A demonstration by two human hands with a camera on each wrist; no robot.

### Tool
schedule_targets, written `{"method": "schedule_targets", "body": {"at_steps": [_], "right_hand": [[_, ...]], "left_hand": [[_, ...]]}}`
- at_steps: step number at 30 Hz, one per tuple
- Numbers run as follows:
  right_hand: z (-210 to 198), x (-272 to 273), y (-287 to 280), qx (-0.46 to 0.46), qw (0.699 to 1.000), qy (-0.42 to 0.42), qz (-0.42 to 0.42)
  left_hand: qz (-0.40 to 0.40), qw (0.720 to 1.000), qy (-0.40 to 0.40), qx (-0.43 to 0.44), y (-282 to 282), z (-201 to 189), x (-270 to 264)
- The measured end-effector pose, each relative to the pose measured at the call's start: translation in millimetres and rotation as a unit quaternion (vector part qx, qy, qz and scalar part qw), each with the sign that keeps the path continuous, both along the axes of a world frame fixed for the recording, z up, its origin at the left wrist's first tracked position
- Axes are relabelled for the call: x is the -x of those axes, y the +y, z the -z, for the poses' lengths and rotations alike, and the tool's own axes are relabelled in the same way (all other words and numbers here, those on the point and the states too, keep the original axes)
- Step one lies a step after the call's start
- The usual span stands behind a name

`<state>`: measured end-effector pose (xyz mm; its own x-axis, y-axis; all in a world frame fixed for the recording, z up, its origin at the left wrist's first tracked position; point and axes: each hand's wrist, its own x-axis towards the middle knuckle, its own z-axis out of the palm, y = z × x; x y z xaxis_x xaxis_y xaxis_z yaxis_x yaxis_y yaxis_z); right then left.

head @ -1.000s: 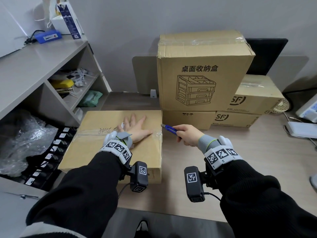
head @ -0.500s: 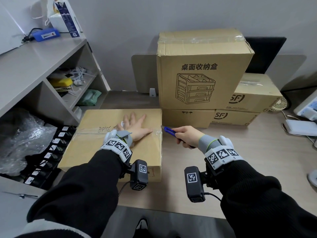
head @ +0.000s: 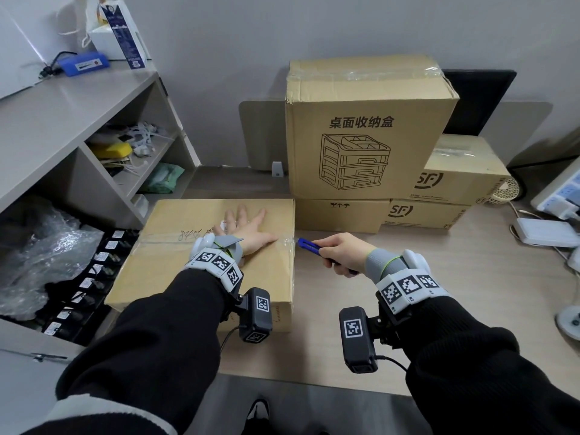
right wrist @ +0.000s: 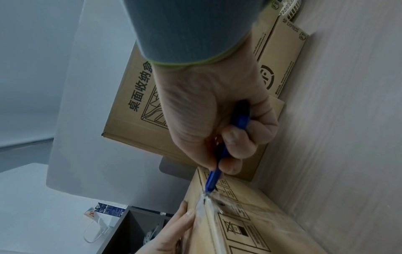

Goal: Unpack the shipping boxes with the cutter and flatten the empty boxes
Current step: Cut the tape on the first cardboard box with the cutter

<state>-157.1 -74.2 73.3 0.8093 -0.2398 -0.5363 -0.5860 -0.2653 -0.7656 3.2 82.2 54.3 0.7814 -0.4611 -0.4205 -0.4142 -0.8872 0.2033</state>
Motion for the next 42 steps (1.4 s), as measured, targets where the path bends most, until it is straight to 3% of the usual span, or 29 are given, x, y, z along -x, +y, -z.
{"method": "schedule_targets", "body": {"at_steps": [23,30,35,39,42], "right_hand": [[-34,8,-2,0.008,0.993,0.097,-0.063],[-43,-6,-18,0.04,0.994,-0.001,0.105],[-39,-35,8,0.063,0.993,-0.004,0.095],[-39,-57,37,0.107,0.994,0.018,0.015],[-37,-72,50,0.126,0.992,0.014,-0.012]], "left_hand": [[-0.011,1.0,0.005,0.026,2,-7,9],[0.032,0.999,-0.014,0.024,9,-3,13],[0.098,0.993,0.03,0.053,27,-14,9],[0.018,0.964,0.159,0.211,52,-23,1],[-0.082,0.958,0.116,0.248,82,-25,-10]]}}
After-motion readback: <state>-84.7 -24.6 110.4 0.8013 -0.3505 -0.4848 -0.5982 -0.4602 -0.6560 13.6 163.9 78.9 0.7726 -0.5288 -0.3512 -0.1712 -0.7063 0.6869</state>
